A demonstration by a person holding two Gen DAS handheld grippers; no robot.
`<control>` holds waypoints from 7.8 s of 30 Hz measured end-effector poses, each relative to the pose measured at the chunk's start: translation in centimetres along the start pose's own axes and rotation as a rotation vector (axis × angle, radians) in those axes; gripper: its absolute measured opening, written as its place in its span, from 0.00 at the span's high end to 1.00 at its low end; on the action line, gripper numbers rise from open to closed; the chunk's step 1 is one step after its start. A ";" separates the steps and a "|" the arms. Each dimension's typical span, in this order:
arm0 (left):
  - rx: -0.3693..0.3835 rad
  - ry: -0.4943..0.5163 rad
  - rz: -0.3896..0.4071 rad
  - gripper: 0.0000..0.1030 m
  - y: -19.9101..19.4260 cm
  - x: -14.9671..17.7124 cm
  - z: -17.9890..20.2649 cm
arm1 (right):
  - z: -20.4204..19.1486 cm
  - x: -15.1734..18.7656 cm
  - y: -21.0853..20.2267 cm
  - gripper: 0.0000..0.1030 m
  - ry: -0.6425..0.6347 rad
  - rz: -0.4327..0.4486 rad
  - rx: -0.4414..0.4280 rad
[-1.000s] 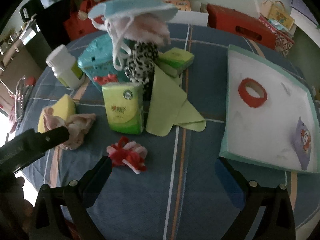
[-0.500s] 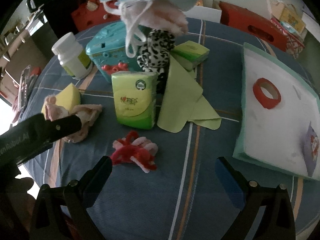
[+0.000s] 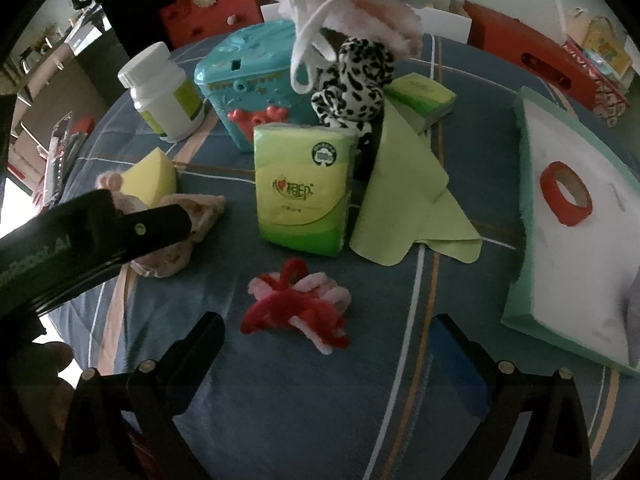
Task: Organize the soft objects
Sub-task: 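Grasp the pink fuzzy cloth with the left tool while the right tool grasps the red fuzzy toy, then carry the pink cloth and red toy into the tray and open both tools, then withdraw both open tools from the tray toward the pile, then move the left tool to the yellow sponge while the right tool approaches the green tissue packet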
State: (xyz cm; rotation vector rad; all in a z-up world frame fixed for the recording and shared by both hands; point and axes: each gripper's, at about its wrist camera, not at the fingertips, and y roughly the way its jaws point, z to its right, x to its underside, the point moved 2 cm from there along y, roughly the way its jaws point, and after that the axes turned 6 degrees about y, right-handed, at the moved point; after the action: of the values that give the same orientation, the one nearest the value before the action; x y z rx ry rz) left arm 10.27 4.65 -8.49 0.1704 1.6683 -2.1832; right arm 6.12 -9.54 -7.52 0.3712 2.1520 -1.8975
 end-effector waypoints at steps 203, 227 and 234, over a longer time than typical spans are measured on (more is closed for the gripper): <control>0.042 0.358 0.229 0.03 -7.3 -3.4 13.6 | 18.9 -6.5 -10.0 0.00 0.372 0.243 0.195; -0.045 0.015 0.147 0.03 -6.6 -3.1 -3.3 | 5.1 -5.8 -6.8 0.00 0.134 0.170 0.051; -0.044 0.000 0.113 0.03 -5.9 -2.7 -4.7 | 2.6 -5.9 -4.7 0.00 0.088 0.121 0.029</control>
State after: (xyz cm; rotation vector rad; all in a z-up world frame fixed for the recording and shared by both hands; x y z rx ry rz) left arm 9.93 11.02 -3.68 0.2468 1.6635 -2.0630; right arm 10.06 -12.88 -1.44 0.5872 2.1064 -1.8800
